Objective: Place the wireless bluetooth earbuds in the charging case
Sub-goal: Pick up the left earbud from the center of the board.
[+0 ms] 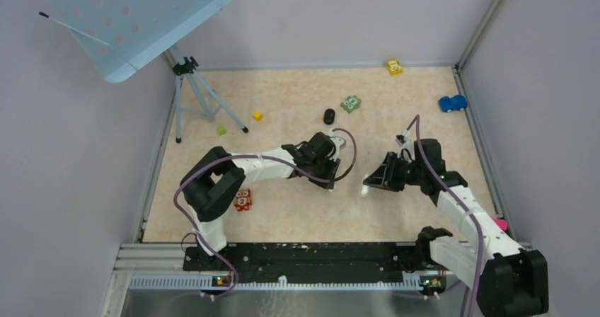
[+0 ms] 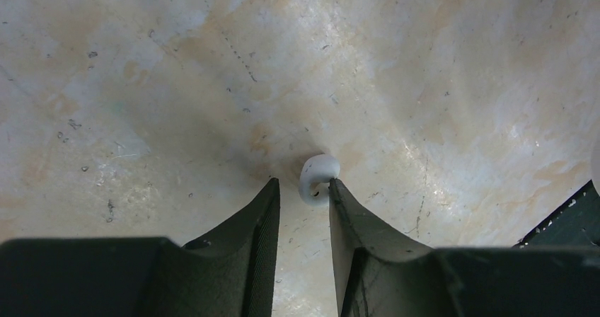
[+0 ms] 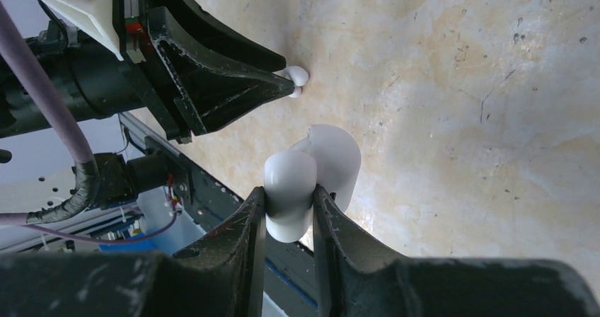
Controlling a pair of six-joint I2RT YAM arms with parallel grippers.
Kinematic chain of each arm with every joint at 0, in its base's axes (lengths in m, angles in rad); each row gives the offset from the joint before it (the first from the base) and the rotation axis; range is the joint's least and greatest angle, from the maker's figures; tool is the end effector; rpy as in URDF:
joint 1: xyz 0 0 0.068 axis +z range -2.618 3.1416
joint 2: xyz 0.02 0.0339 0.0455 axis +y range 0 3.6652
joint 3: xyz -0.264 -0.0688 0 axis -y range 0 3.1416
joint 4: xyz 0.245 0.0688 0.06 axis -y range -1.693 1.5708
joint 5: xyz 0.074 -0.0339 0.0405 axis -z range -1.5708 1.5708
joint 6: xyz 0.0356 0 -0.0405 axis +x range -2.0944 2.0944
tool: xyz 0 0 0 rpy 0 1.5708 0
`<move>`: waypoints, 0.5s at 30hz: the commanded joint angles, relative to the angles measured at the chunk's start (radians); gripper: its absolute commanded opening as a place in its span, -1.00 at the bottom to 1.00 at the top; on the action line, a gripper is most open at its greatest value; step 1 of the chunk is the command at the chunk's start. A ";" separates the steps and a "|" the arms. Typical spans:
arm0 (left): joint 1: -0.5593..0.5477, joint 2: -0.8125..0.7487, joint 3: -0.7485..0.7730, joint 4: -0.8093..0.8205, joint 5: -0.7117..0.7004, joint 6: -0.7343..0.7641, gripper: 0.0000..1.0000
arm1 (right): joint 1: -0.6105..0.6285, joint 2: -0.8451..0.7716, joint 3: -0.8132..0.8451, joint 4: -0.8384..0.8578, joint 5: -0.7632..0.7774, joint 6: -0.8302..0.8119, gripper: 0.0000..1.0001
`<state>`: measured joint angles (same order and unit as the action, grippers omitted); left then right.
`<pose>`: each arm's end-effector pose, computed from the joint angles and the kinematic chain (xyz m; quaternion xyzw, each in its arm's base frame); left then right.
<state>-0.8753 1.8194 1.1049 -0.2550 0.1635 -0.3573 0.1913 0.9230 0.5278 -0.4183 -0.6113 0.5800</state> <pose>0.2333 -0.2886 0.1642 0.2672 0.9140 -0.2342 0.1958 0.1736 0.0544 0.2101 0.0620 0.8909 0.3917 0.2215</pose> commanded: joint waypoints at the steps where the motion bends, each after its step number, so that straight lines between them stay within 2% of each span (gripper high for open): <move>1: -0.008 0.011 0.029 -0.003 -0.010 0.020 -0.31 | -0.011 -0.018 -0.008 0.033 -0.011 0.006 -1.00; 15: -0.008 -0.010 0.044 0.010 0.054 0.030 -0.57 | -0.012 -0.022 -0.018 0.038 -0.013 0.008 -1.00</move>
<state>-0.8806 1.8229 1.1175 -0.2619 0.1864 -0.3378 0.1913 0.9230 0.5167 -0.4107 -0.6140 0.5804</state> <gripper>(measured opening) 0.226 0.249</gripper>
